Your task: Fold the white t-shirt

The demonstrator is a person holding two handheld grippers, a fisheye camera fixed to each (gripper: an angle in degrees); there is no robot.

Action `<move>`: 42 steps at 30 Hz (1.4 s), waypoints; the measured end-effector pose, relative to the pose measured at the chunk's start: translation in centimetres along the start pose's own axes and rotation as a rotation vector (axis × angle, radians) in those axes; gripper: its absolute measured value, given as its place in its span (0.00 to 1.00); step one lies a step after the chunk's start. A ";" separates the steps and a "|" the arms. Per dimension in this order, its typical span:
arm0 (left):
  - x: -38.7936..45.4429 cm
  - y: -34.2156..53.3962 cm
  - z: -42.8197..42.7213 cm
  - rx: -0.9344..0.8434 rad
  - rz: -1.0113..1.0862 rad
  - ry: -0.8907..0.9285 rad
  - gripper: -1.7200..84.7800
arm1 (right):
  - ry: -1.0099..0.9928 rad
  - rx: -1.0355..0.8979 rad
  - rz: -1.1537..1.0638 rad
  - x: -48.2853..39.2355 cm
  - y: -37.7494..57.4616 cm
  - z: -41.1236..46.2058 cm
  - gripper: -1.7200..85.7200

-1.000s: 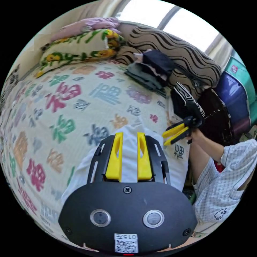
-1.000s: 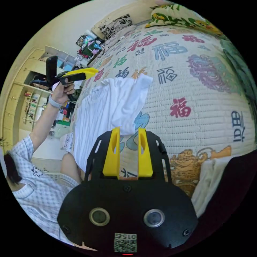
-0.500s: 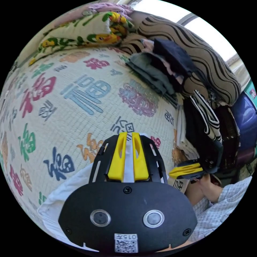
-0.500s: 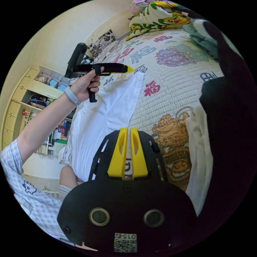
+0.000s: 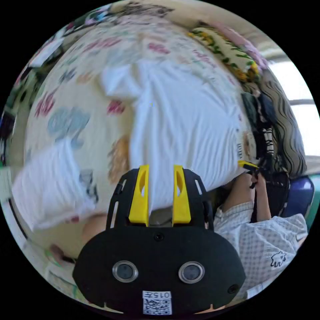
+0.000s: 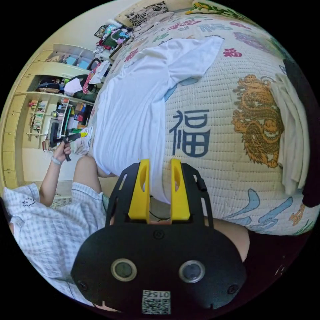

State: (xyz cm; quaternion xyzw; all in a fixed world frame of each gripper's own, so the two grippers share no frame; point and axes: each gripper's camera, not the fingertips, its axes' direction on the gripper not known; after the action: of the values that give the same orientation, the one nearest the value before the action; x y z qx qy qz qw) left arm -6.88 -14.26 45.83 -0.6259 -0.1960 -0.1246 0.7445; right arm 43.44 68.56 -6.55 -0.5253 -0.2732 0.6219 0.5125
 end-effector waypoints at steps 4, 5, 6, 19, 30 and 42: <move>-2.4 4.4 3.3 -0.022 -0.069 0.065 0.15 | 0.058 -0.088 0.006 -0.4 -0.7 1.4 0.12; -2.3 4.7 5.1 -0.067 -0.057 0.082 0.15 | 0.058 -0.134 0.006 -0.5 -0.7 2.1 0.11; -2.1 4.6 7.1 -0.148 -0.031 0.099 0.14 | 0.057 -0.150 0.014 -0.4 -0.7 2.5 0.11; -3.1 5.1 10.4 -0.237 -0.034 0.019 0.01 | 0.251 -0.149 0.037 -0.9 1.6 6.0 0.02; -7.6 10.1 11.1 -0.047 -0.215 0.302 0.10 | 0.110 -0.145 0.148 1.5 4.7 9.5 0.09; -1.9 13.7 7.1 0.282 -0.124 0.061 0.09 | 0.415 0.145 0.113 -4.4 6.9 12.8 0.04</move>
State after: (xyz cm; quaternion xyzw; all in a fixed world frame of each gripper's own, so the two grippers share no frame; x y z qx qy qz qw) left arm -3.67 -4.90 33.86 -0.4978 -0.2274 -0.1606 0.8214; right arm 28.72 64.82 -7.18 -0.6182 -0.0866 0.5461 0.5586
